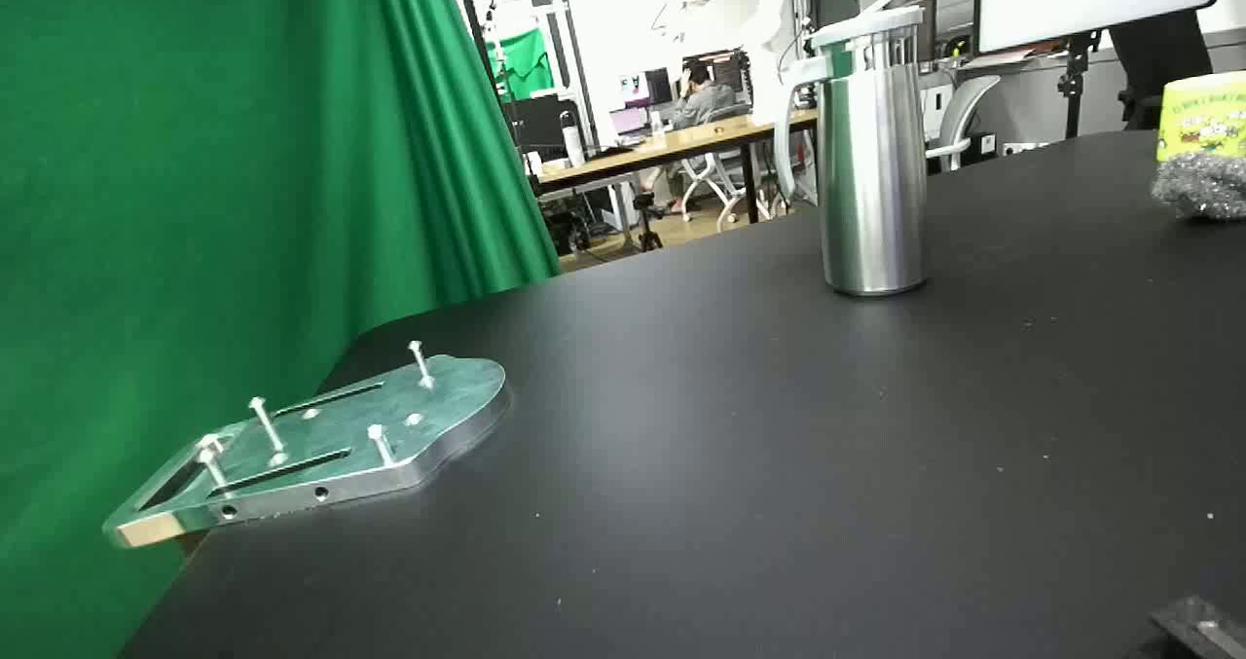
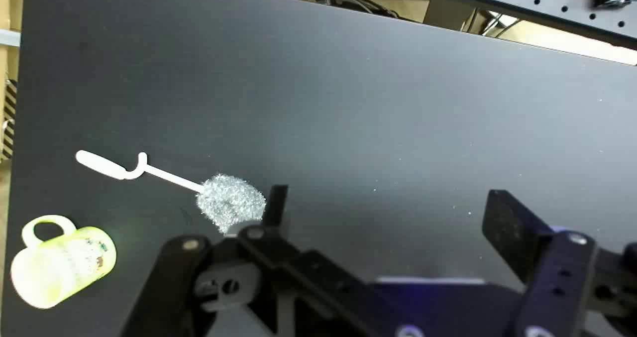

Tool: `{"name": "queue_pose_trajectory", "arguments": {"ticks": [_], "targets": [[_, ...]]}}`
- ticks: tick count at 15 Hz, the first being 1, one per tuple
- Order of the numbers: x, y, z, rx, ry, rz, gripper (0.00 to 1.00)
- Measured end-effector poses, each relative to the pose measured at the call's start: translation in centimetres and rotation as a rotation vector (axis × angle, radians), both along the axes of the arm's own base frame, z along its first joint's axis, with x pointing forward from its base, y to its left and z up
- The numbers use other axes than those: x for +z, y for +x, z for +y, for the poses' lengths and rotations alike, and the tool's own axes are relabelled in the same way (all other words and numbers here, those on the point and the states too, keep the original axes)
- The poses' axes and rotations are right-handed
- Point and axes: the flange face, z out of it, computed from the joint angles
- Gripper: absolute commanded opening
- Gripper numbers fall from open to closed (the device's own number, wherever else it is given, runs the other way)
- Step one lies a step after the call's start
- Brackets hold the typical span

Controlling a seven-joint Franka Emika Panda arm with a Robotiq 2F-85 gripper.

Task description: Press down on the lid of the flask

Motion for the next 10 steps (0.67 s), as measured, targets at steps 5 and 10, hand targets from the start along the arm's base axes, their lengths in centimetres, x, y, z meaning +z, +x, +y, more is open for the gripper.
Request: {"name": "queue_pose_trajectory", "arguments": {"ticks": [5, 10], "targets": [[0.8, -0.1, 0.3, 0.010, -0.002, -0.021, 1.00], [3.3, -0.1, 0.7, 0.028, -0.016, -0.143, 0.65]]}}
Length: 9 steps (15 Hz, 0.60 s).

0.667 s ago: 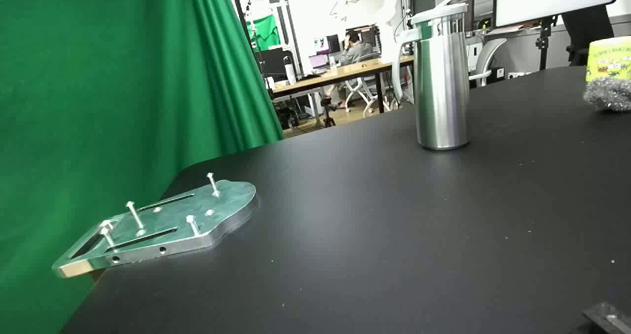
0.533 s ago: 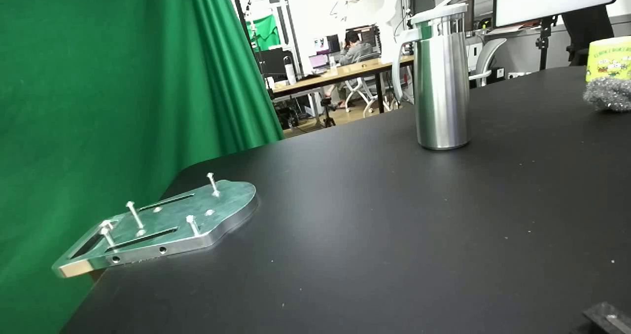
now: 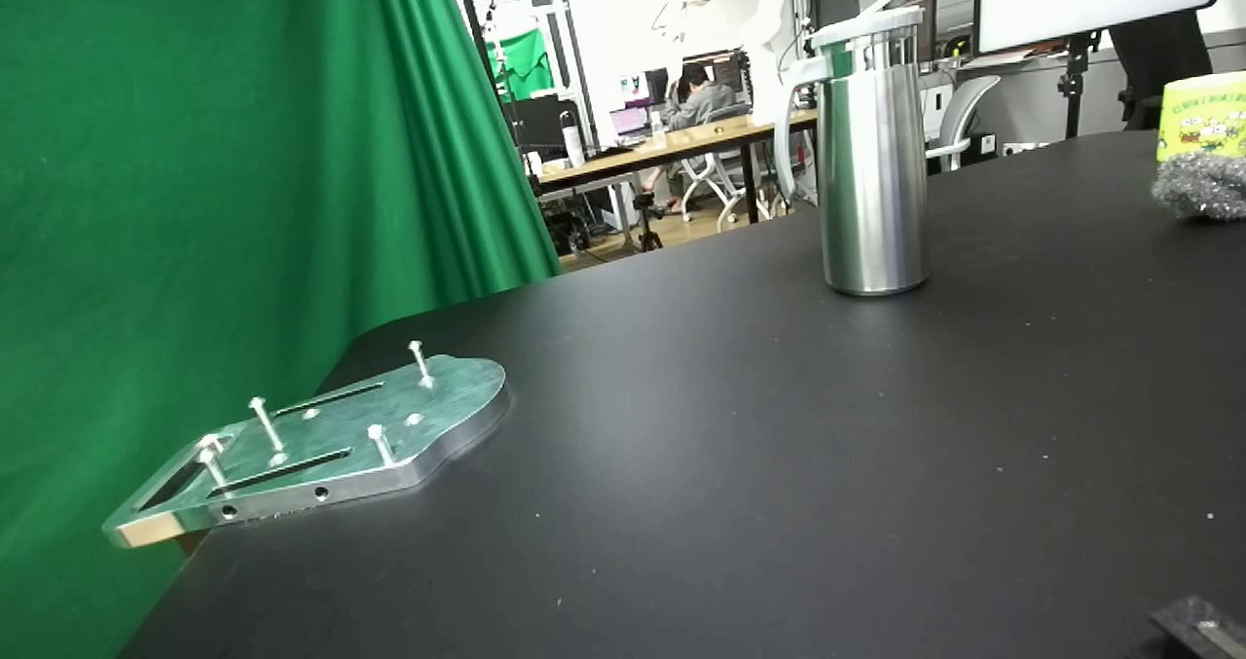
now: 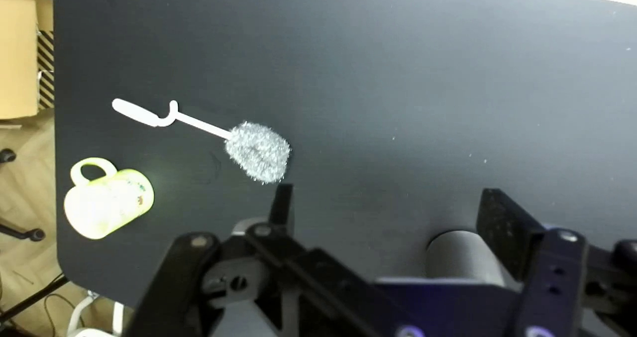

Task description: Press down on the lid of the flask

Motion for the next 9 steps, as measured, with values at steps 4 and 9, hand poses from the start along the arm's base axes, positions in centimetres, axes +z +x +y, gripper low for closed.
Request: {"name": "queue_pose_trajectory", "arguments": {"ticks": [4, 9], "targets": [[1.1, 1.1, 0.8, -0.003, 0.022, -0.145, 0.34], [1.7, 3.4, 2.7, 0.007, 0.068, -0.332, 0.02]]}}
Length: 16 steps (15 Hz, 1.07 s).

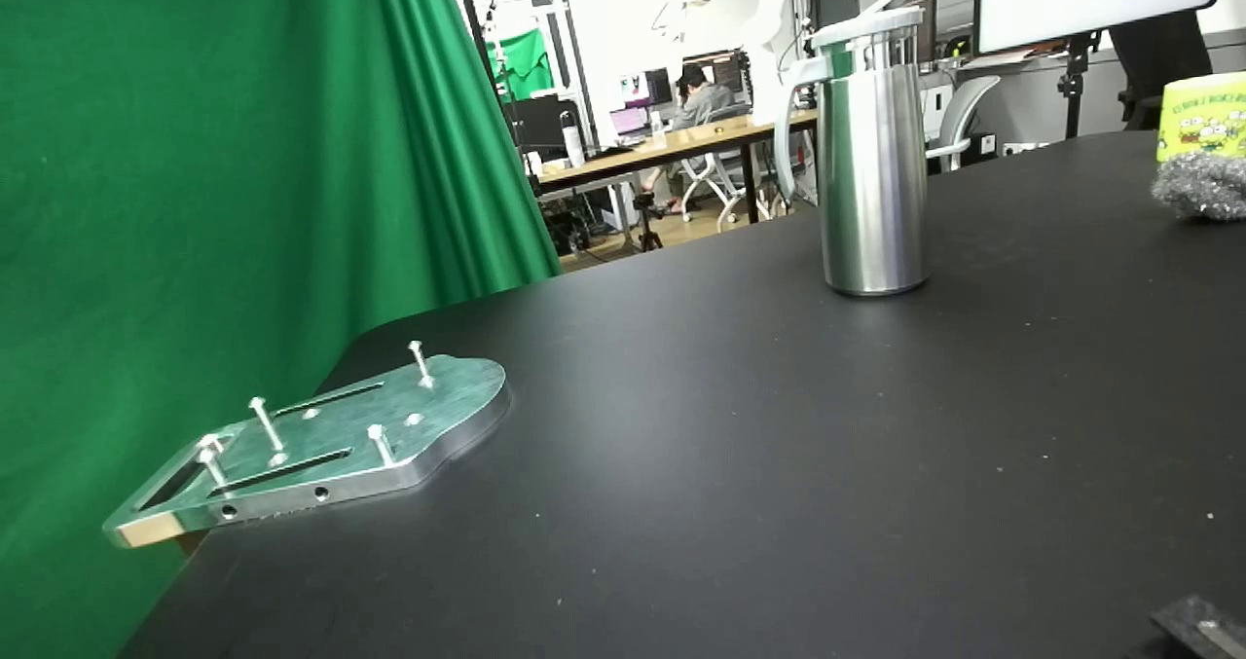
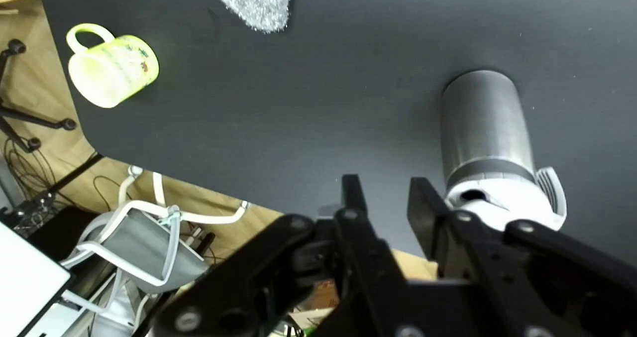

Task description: Press down on the lid of the flask

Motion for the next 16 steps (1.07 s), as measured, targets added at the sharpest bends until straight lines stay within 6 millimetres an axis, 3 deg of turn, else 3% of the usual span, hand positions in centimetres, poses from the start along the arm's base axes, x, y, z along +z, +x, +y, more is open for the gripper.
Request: {"name": "queue_pose_trajectory", "arguments": {"ticks": [8, 16], "targets": [[-3.8, 4.0, 4.1, 0.048, 0.036, -0.026, 0.00], [-5.0, 8.0, 6.4, 0.047, 0.103, 0.010, 0.00]]}}
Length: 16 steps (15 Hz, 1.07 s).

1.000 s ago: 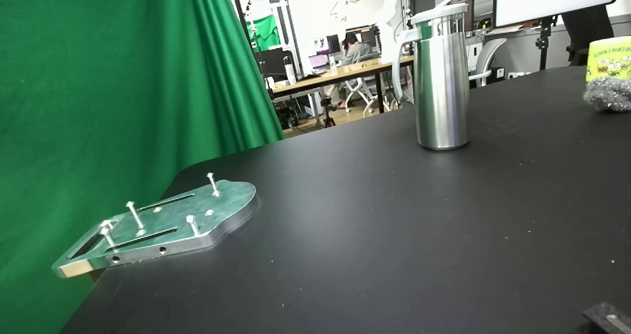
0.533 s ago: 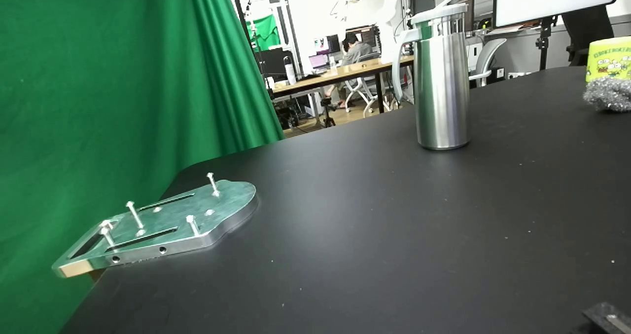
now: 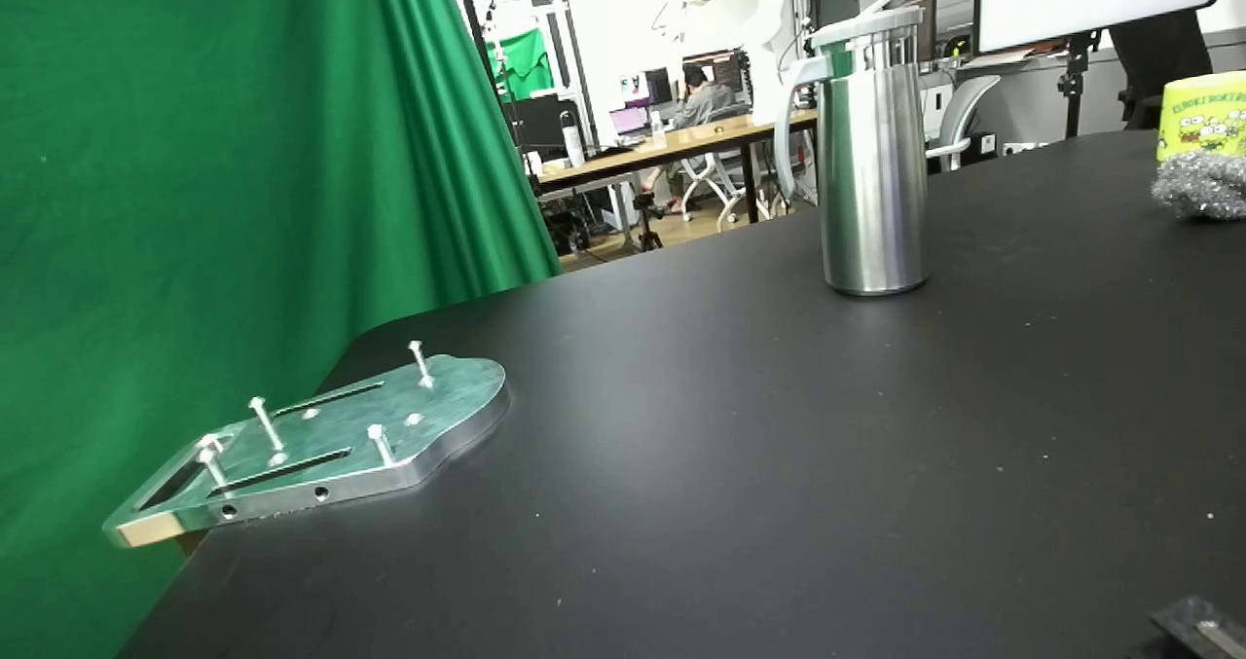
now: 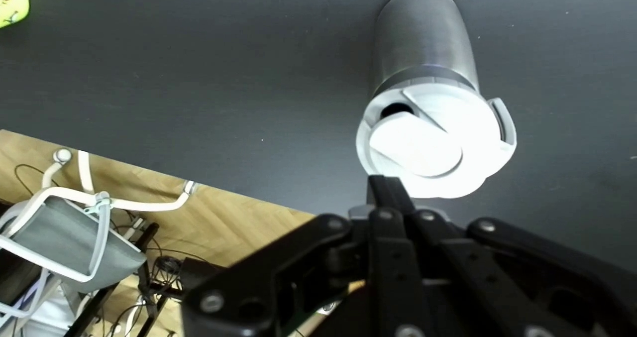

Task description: Press down on the lid of the flask

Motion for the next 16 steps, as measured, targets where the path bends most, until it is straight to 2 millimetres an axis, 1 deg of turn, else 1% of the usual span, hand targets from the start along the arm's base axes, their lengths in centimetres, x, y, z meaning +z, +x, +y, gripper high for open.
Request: {"name": "queue_pose_trajectory", "arguments": {"ticks": [4, 8, 16], "targets": [[-1.0, 0.9, 0.6, 0.002, 0.008, 0.034, 0.00], [-1.8, 1.5, 0.3, -0.015, 0.003, 0.084, 0.00], [-3.1, 1.9, -0.1, -0.045, 0.025, 0.134, 0.00]]}}
